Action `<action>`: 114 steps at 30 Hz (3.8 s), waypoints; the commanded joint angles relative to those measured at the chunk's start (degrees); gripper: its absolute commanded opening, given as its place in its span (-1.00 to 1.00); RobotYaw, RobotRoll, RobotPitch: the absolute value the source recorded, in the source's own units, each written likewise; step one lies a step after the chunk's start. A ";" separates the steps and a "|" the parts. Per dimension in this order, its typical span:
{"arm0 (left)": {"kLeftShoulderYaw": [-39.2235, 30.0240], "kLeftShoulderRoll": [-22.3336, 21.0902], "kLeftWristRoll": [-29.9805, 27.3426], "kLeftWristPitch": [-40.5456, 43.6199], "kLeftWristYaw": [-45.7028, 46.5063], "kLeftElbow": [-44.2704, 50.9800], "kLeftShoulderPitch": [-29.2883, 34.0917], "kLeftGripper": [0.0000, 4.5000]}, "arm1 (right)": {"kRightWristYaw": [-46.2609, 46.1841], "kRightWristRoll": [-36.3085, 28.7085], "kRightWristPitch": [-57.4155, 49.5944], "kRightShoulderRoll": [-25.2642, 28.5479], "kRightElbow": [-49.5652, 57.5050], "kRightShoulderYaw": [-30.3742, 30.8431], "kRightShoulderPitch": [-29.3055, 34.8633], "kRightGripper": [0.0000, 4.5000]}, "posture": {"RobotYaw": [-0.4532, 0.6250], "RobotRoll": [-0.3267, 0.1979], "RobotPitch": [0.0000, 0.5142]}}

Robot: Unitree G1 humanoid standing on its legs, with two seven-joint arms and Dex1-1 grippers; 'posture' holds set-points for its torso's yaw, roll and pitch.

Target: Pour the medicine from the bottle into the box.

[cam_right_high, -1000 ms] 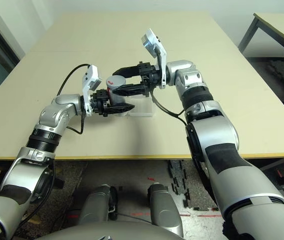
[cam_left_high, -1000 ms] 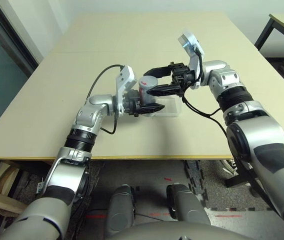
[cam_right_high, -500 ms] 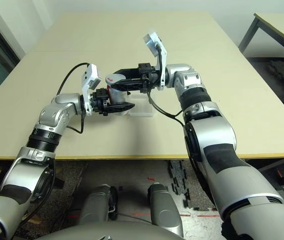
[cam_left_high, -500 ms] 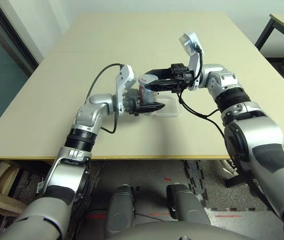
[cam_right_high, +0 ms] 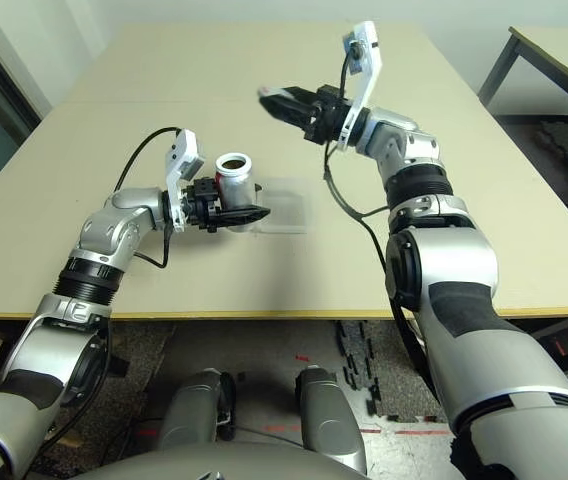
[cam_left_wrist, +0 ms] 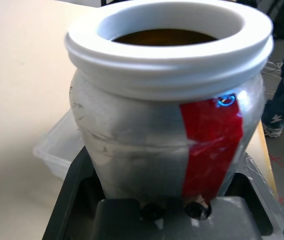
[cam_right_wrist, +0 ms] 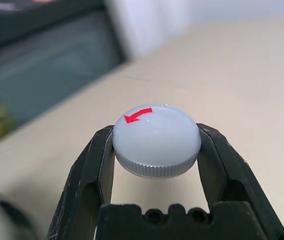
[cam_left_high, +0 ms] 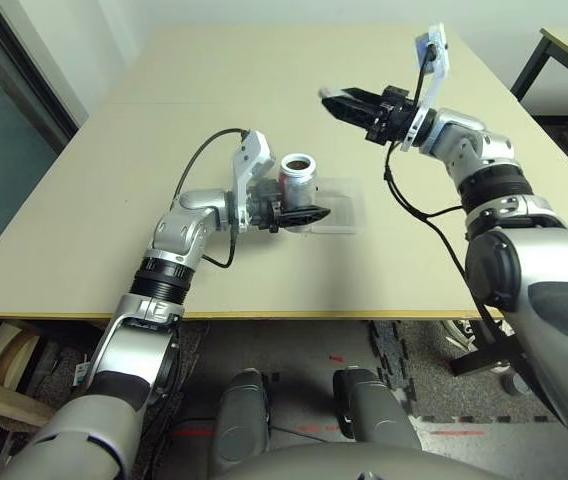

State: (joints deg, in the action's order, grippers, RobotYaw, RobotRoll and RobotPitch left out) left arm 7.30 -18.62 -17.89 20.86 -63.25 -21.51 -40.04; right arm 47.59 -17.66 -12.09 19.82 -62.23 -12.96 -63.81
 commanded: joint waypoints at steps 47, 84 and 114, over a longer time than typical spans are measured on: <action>-3.45 -2.30 4.88 -8.67 3.76 -16.24 -6.88 0.24 | 6.66 2.00 5.89 12.80 7.40 -0.46 12.29 1.00 | -0.42 0.25 -0.79; 7.01 -4.83 24.35 -20.75 12.81 -28.42 -15.74 0.24 | 30.85 -0.33 -3.06 18.26 36.20 12.46 28.12 1.00 | -0.43 0.25 -0.80; 52.99 7.64 85.04 -45.15 65.24 -55.29 -45.90 0.24 | 25.19 -3.99 -5.55 15.28 39.19 10.94 30.40 1.00 | -0.52 0.25 -0.80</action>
State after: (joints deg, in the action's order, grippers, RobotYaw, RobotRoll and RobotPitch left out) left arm 60.50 -11.53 67.08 -24.92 2.02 -75.74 -84.95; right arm 72.91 -21.22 -17.54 34.91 -23.78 -0.99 -34.08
